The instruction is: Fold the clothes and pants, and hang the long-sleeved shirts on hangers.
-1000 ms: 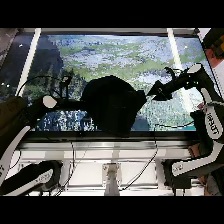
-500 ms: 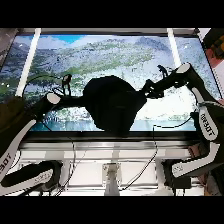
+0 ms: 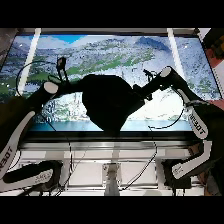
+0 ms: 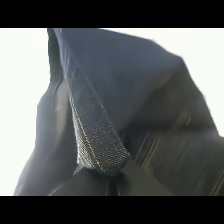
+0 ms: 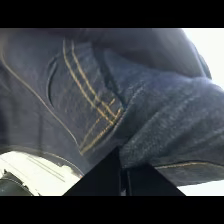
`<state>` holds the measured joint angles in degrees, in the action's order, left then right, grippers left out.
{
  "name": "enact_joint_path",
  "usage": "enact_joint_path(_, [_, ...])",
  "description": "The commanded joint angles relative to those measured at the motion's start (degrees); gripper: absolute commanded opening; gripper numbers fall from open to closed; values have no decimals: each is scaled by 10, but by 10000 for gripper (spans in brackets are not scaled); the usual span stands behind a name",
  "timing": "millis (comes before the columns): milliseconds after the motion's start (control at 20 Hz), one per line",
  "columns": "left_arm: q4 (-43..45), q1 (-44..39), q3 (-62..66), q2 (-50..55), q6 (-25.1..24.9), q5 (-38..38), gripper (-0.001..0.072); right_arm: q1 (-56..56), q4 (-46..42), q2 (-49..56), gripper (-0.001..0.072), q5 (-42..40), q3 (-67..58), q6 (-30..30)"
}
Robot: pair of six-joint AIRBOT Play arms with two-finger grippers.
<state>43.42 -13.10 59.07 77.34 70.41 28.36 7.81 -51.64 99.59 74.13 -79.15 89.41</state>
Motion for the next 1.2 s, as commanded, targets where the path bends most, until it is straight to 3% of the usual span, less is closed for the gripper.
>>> enact_joint_path(0, [0, 9, 90, 65, 4, -21, 12, 30, 17, 0, 23, 49, 0, 0])
enact_joint_path(150, [0, 22, 158, 142, 19, -24, 12, 84, 16, 0, 23, 104, 2, -3])
enact_joint_path(350, [0, 35, 196, 192, 17, -64, 15, 142, 16, 0, 55, 88, 1, 0])
enact_joint_path(400, [0, 37, 196, 194, 16, -84, 16, 144, 18, 0, 124, 92, 1, 0])
enact_joint_path(500, [0, 43, 200, 194, 16, -110, 32, 136, 19, 0, 399, 107, 1, 1])
enact_joint_path(550, [0, 48, 202, 193, 16, -110, 32, 126, 20, 0, 477, 114, 1, 2])
enact_joint_path(600, [0, 53, 205, 193, 16, -105, 42, 110, 23, 0, 483, 125, 0, 2])
enact_joint_path(900, [0, 75, 205, 190, 16, -53, 456, 11, 71, 0, 482, 151, -88, 0])
enact_joint_path(1000, [0, 75, 205, 189, 16, -31, 462, -12, 68, 0, 474, 144, -137, -6])
enact_joint_path(1050, [0, 75, 205, 188, 16, -27, 436, -21, 65, 0, 414, 136, -157, -6])
enact_joint_path(1100, [1, 75, 205, 185, 15, -26, 340, -31, 63, 0, 250, 131, -176, -16])
enact_joint_path(1150, [0, 78, 205, 180, 6, -26, 252, -38, 59, 0, 133, 130, -191, -33])
